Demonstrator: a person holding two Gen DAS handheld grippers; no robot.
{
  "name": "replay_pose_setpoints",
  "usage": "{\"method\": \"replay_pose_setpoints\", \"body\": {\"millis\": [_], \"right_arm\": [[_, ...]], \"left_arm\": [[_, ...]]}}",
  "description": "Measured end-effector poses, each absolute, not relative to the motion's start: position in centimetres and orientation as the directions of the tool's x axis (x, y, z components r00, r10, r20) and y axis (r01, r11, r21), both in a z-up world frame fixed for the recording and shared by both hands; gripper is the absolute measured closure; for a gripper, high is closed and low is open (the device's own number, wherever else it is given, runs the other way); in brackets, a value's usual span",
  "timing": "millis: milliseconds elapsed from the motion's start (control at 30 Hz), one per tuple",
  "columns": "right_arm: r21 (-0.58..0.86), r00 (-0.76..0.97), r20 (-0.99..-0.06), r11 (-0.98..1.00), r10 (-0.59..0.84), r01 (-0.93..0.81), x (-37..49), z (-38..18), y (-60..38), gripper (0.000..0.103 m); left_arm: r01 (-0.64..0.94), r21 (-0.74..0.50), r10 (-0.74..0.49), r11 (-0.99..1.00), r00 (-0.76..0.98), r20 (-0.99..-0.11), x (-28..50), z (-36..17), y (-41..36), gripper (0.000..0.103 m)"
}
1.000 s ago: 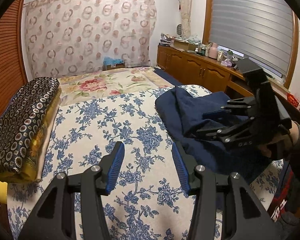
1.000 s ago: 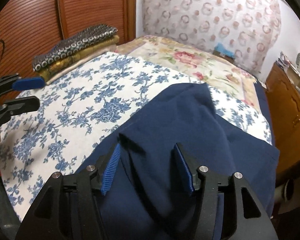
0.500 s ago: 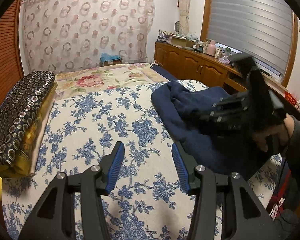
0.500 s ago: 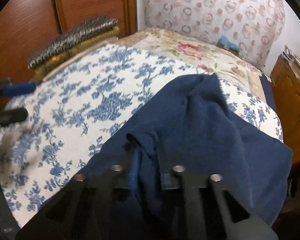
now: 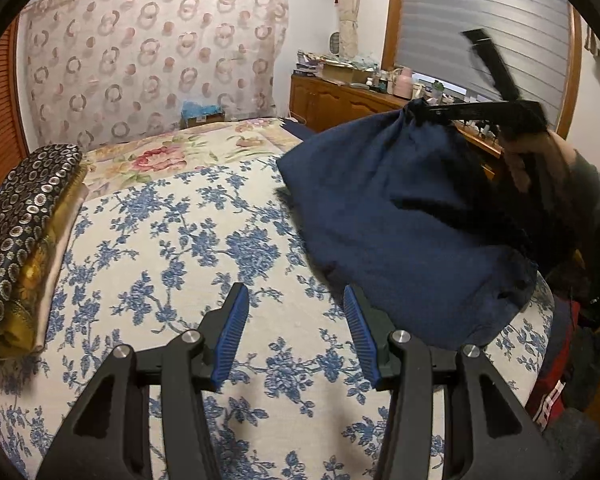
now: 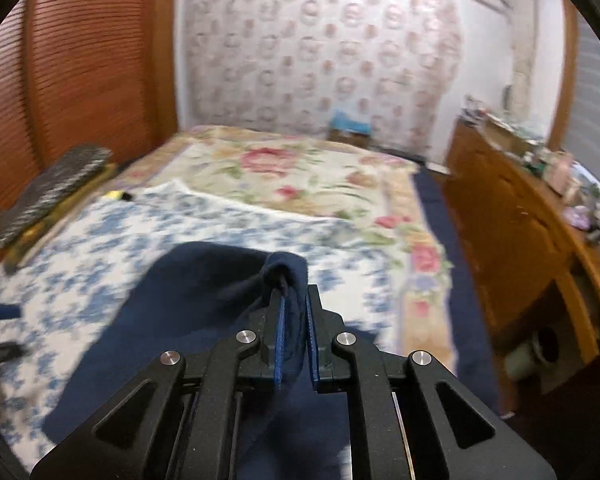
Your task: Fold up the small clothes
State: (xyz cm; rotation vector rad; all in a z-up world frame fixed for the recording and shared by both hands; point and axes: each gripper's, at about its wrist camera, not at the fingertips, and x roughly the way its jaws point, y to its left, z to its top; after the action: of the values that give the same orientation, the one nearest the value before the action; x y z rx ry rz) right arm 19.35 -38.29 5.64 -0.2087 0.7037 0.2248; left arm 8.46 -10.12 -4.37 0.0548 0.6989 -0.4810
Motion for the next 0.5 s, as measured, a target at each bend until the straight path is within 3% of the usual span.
{"method": "replay_pose_setpoints", "body": {"millis": [200,333,500], "right_arm": [[-0.188,0.722,-0.691,0.972,-0.027,-0.144,21.8,2.7,-40.1,0.094],[-0.182,0.726,-0.687,0.975,-0.033,-0.128,19.7,2.7,-40.6,0.063],[-0.122,0.722,-0.689,0.973,0.061,-0.198,12.7,2.7,-41.2,0.053]], "left_arm": [[0.464,-0.115,-0.422,0.878,0.639,-0.643,8.2,-4.7,-11.0,0.055],[0.477,-0.122,-0.434,0.870,0.627,-0.647,8.0,-4.9,-11.6,0.055],[0.490,-0.132,-0.449,0.861,0.613,-0.650,7.8,-5.0,-12.4,0.055]]}}
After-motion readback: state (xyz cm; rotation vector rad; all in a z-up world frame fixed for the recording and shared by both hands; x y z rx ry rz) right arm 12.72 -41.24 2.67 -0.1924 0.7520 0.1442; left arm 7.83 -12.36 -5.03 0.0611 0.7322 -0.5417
